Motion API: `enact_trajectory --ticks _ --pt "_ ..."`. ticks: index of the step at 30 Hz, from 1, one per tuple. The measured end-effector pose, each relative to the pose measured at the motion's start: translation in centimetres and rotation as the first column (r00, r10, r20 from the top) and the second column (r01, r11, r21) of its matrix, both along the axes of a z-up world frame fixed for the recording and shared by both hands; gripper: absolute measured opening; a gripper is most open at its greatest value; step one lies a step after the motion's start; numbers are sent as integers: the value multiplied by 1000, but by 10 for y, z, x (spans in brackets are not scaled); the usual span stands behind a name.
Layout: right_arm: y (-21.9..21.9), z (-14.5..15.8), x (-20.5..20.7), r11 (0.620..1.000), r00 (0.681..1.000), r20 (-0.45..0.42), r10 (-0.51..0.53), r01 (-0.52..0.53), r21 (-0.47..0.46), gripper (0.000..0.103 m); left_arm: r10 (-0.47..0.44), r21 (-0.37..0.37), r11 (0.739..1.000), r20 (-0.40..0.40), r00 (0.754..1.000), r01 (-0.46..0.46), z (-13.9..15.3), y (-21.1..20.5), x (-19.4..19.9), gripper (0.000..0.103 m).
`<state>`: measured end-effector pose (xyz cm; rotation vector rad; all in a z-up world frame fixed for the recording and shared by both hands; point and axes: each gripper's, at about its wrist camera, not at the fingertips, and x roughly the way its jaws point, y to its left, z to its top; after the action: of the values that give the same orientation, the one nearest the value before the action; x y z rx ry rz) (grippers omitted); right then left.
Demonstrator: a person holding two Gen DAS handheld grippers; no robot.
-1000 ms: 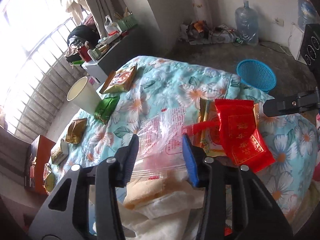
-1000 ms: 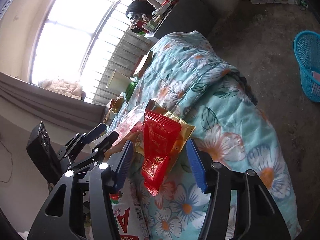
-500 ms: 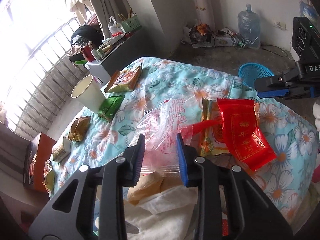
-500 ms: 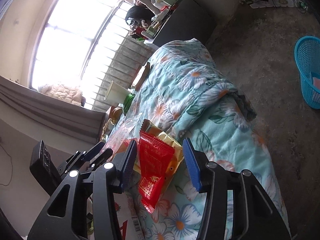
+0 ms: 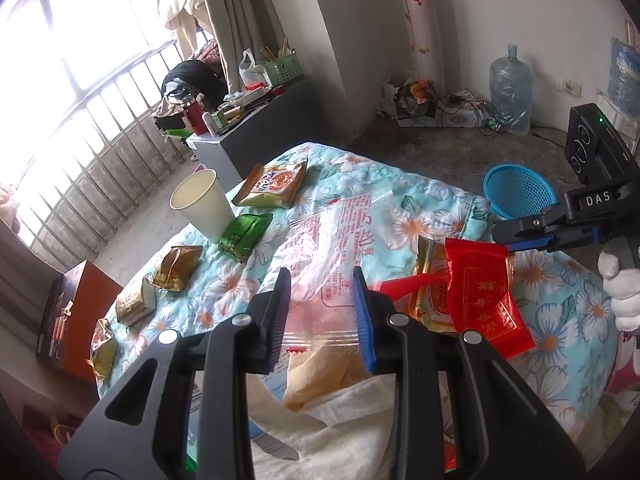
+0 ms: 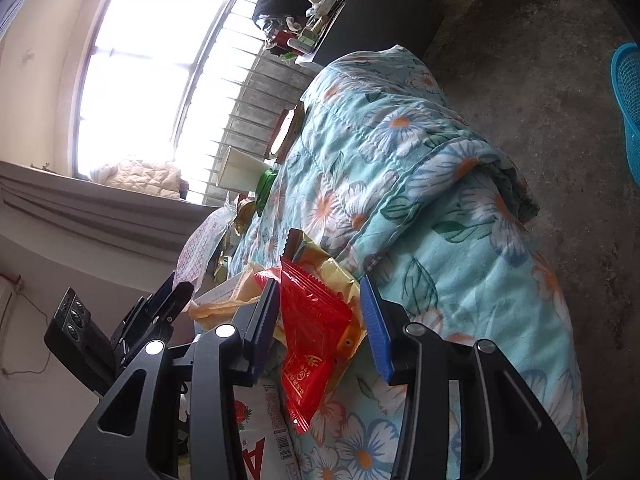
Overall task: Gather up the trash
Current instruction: 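Grasp the red wrapper with the right gripper while the left gripper grasps the clear plastic bag, then lift both items and carry them toward the blue wastebasket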
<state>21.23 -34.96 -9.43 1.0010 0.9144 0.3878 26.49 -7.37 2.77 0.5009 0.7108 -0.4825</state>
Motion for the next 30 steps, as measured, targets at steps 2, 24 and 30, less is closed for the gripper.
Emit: enact_trajectory --ticks 2,24,30 --pt "2 0 0 1000 1000 -1 17 -17 -23 39 6 -11 1000 0 1000 -6 3 2 0 28" --pt "16 73 -51 997 984 172 48 -37 -69 7 59 -117 992 111 992 -45 58 25 -42 28" --pt "1 98 -83 998 971 238 3 11 -56 7 43 -142 990 151 988 -21 80 20 -66 28"
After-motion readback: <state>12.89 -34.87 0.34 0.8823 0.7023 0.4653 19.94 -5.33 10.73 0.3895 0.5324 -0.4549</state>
